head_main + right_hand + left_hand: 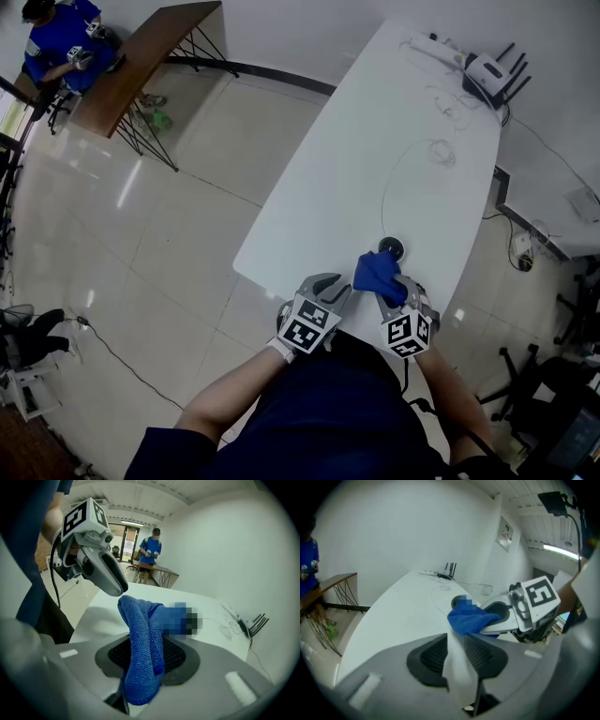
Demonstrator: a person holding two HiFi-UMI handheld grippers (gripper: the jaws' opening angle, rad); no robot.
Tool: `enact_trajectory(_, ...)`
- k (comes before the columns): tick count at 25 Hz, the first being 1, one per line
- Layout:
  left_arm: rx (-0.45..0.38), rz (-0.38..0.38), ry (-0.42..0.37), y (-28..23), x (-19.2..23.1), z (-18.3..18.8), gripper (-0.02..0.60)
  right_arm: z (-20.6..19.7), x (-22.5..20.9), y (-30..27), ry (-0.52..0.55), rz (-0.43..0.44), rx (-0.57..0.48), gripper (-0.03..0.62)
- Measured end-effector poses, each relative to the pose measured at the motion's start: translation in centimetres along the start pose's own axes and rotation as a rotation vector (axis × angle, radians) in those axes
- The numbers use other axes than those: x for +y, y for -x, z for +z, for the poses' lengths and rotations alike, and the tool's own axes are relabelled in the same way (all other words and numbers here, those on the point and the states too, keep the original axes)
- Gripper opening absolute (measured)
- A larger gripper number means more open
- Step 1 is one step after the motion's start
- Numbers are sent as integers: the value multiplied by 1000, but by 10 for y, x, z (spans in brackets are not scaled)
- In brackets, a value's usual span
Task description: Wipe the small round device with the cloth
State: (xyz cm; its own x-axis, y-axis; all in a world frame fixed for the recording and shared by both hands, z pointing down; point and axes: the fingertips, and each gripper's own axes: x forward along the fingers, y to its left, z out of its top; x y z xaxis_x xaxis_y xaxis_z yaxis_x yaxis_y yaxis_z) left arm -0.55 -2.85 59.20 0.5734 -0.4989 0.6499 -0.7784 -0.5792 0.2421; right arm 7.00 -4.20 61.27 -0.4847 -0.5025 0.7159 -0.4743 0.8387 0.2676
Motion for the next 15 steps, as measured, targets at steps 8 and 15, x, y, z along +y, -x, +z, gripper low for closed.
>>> enact_trajectory(8,4,14,25,-7,13,0,112,-23,18,-39,-7,98,187,143)
enact_trajectory(15,-37,7,24,0,6,7,113,-5,20,-16,-261,185,129,143)
